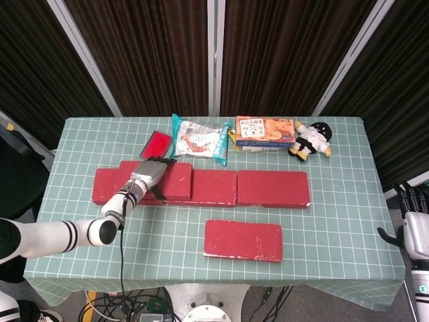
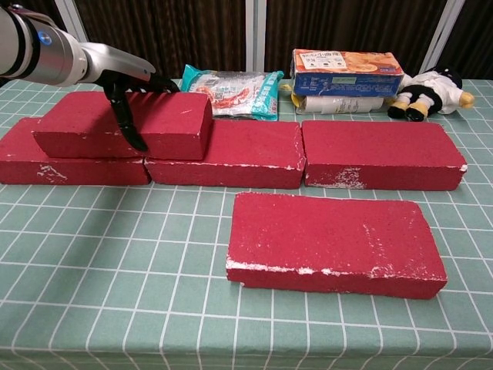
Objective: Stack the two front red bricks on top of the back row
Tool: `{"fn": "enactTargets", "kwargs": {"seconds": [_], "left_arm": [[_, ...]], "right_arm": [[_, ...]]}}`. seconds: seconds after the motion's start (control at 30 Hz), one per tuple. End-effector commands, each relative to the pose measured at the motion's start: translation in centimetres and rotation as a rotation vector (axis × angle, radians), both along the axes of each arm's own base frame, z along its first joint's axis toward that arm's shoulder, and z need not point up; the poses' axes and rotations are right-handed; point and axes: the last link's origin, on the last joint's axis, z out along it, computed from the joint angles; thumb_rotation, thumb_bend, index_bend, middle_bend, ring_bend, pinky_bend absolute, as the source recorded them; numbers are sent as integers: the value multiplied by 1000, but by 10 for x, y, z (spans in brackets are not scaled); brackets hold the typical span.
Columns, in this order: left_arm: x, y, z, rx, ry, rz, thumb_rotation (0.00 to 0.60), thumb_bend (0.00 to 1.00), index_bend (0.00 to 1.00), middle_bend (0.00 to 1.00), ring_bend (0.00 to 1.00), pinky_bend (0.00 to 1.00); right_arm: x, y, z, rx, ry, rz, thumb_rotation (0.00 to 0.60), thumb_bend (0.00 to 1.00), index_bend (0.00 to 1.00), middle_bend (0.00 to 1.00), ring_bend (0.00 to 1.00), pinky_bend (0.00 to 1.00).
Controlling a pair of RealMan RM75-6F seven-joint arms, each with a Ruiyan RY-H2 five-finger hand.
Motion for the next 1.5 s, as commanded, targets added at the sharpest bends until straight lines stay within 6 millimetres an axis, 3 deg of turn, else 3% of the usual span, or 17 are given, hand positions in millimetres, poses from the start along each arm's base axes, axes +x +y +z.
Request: {"fn": "enactTargets", "kwargs": {"seconds": [0.03, 0.43, 1.5], "left_arm": [[0, 0, 0, -1, 1, 1, 600, 208, 88, 89, 0, 0], [7, -3, 5, -13, 23, -19, 600, 208, 88, 99, 0, 0], [6, -5, -4, -13, 21, -5, 600, 207, 84, 100, 0, 0]], "right_arm": [[0, 0, 0, 0, -1, 2, 600, 98, 0, 0, 0, 0], [10, -3, 5, -25, -8, 33, 600, 98, 0, 0, 0, 0], [3, -3, 3, -13, -8, -1, 600, 111, 0, 0, 0, 0]]}}
